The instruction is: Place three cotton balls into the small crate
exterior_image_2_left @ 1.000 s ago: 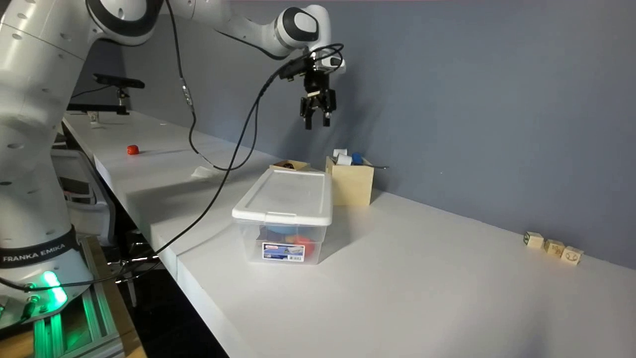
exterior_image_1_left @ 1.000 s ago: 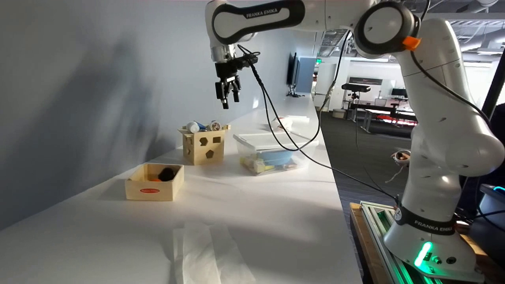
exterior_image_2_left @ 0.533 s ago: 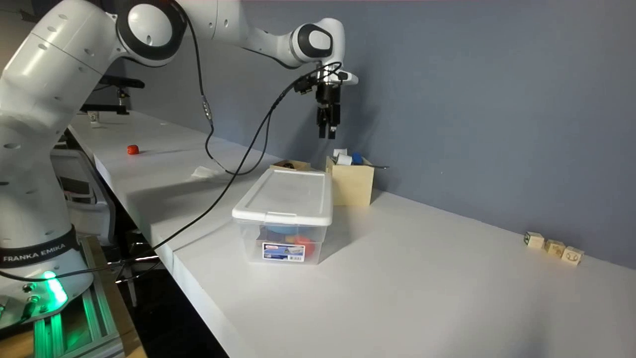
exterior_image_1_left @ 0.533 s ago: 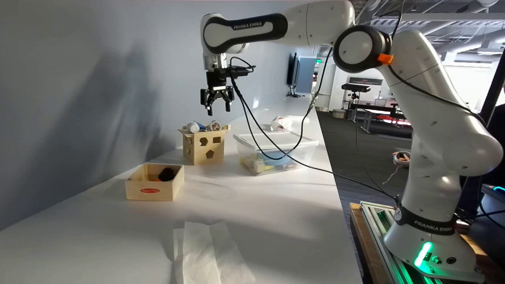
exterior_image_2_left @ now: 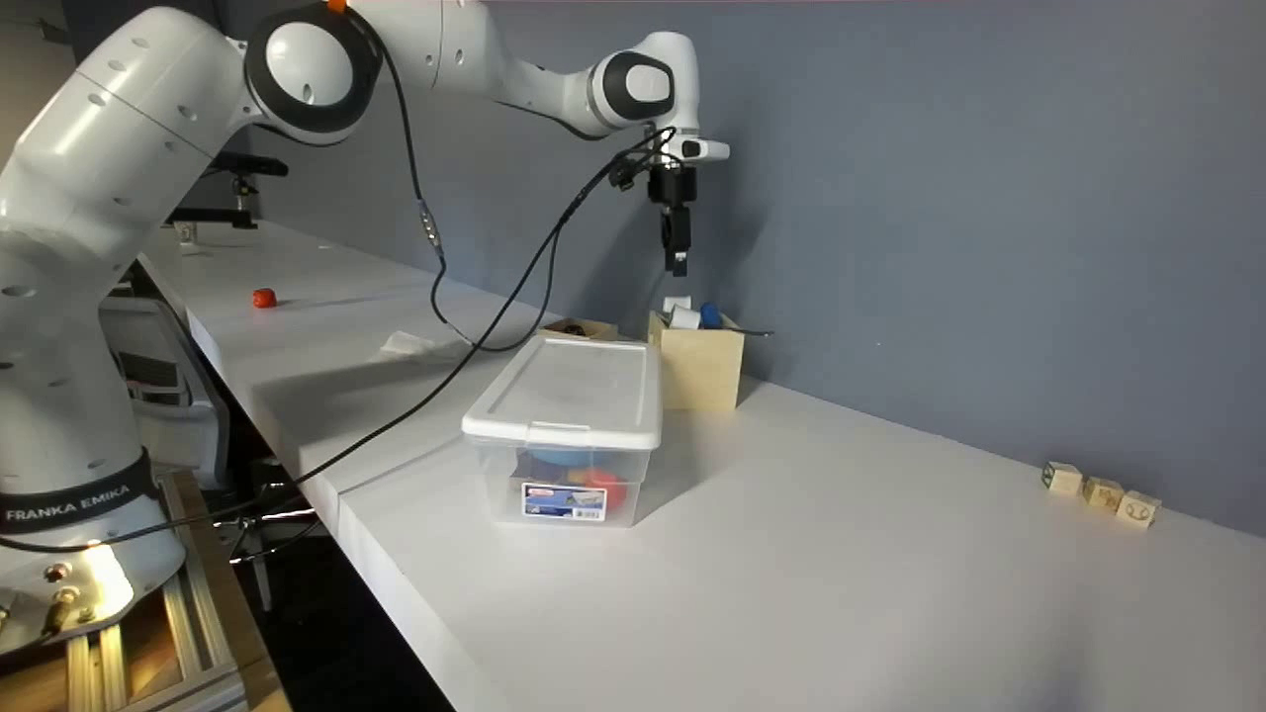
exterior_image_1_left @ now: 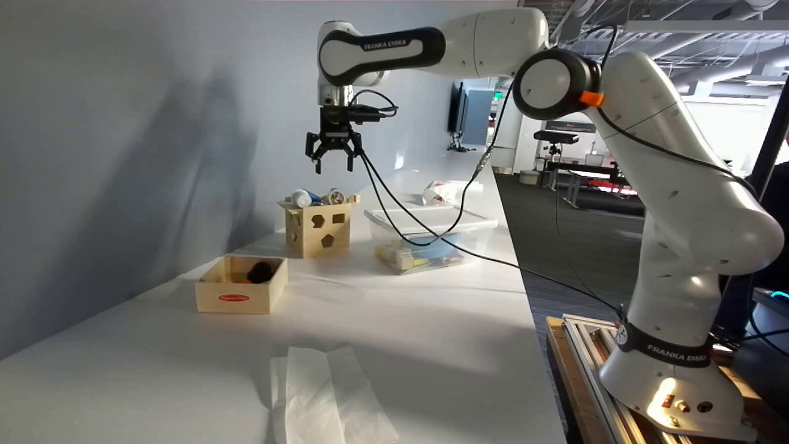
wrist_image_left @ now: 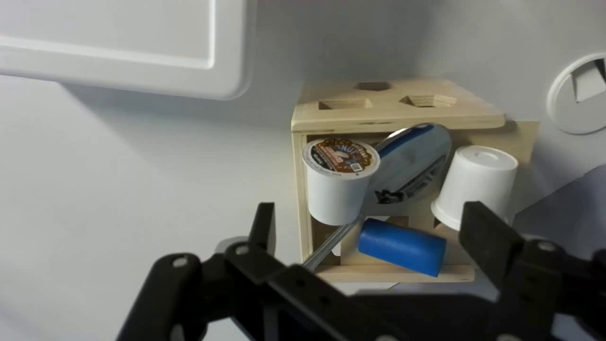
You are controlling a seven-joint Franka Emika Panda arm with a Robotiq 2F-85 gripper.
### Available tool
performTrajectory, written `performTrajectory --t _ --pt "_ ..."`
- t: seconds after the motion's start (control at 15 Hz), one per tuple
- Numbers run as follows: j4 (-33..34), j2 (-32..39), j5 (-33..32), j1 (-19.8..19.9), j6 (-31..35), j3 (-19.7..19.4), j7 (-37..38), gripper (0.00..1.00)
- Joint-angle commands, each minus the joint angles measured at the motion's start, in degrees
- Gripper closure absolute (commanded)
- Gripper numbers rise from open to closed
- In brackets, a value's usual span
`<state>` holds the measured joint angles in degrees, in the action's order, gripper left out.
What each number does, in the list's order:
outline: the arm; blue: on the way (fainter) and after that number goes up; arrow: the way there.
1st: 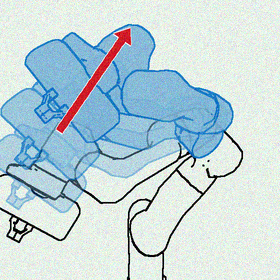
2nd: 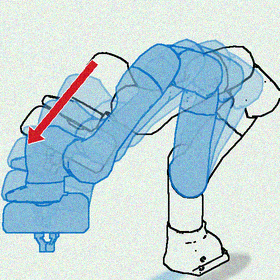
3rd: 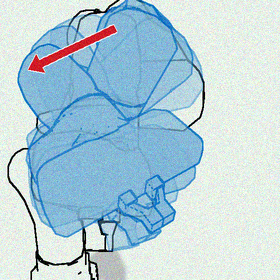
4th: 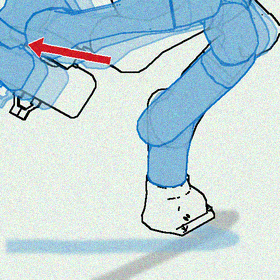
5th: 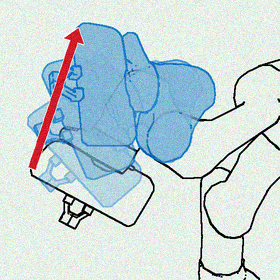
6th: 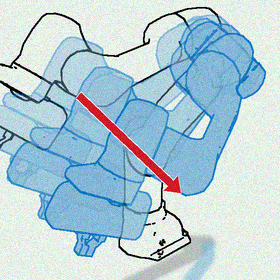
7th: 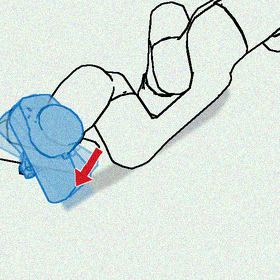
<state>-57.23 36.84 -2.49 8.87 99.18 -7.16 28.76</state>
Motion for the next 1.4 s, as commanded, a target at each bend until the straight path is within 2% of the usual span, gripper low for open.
performTrajectory --t 0.0,0.2,0.47,1.0,1.2,1.33 --pt "-1.7 -0.8 1.4 -0.2 2.8 0.8 0.8 0.00" --pt "-4.2 -0.9 -0.4 -0.9 8.5 0.1 2.1 0.00" --pt "-9.1 -1.4 0.3 -0.2 15.0 -0.2 3.3 0.00" --pt "-16.4 -5.7 0.3 0.4 15.6 -1.5 5.4 0.00" --pt "-19.6 -7.3 0.4 0.2 16.7 -1.3 5.4 0.06" --pt "-21.3 -7.9 0.2 0.0 17.4 -1.2 5.5 0.04"
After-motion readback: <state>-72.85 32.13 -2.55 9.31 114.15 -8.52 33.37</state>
